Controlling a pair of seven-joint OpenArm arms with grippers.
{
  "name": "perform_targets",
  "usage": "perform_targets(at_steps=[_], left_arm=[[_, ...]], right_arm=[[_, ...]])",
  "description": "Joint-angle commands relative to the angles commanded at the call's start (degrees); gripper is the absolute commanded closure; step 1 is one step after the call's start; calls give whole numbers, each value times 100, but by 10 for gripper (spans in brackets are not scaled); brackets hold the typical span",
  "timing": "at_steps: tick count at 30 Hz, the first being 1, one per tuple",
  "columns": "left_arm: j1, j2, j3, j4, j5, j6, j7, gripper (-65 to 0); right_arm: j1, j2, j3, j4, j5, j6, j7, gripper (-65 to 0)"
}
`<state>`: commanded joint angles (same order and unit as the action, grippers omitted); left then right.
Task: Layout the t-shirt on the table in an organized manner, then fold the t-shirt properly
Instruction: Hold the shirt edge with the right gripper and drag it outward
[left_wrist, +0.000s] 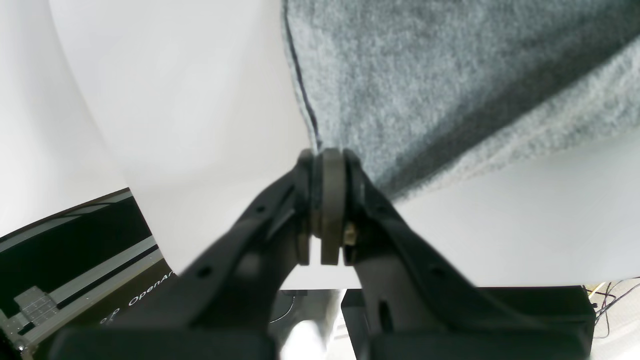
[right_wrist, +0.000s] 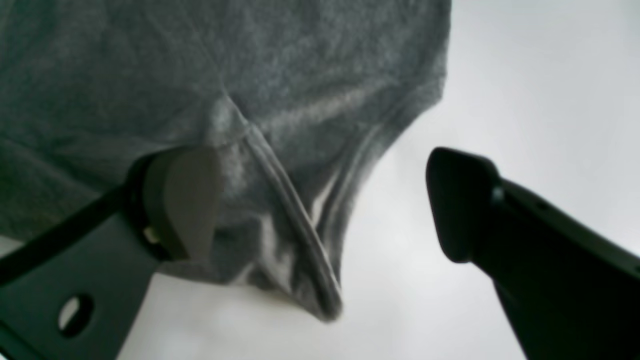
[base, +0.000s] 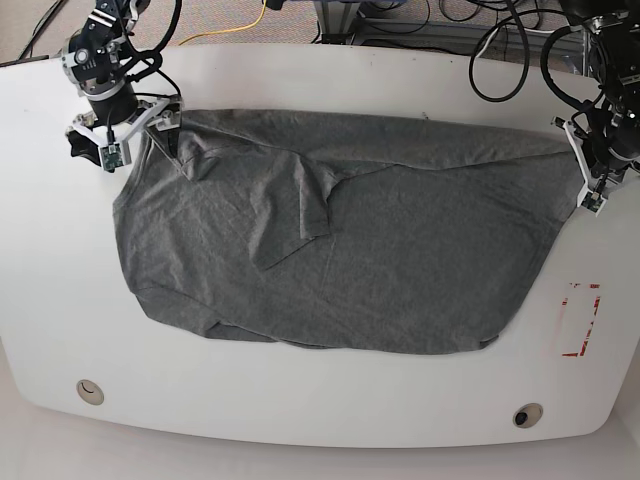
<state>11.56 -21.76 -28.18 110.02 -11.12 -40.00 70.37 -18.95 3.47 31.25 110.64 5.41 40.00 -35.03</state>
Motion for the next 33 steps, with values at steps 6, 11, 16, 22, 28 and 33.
perform_targets(at_steps=[6,11,16,22,28,33], left_arm=[[0,0,0,9,0,0,0,0],[0,-9,0,9,0,0,0,0],[0,-9,0,9,0,0,0,0],[-18,-9,0,9,0,0,0,0],[-26,0,9,9,0,0,0,0],[-26,0,18,9,0,0,0,0]], right_arm=[[387,-18,-237,-448,0,0,-176,-625],[571,-18,-352,-791,0,0,-220,-587],[642,-18,-352,-1029,0,0,-220,-503],[624,-26,-360,-1037,0,0,-229,-449],[624,-70,-360,-1064,9,0,-229,-430],[624,-141,-369,-1073,9,0,-229,-431]])
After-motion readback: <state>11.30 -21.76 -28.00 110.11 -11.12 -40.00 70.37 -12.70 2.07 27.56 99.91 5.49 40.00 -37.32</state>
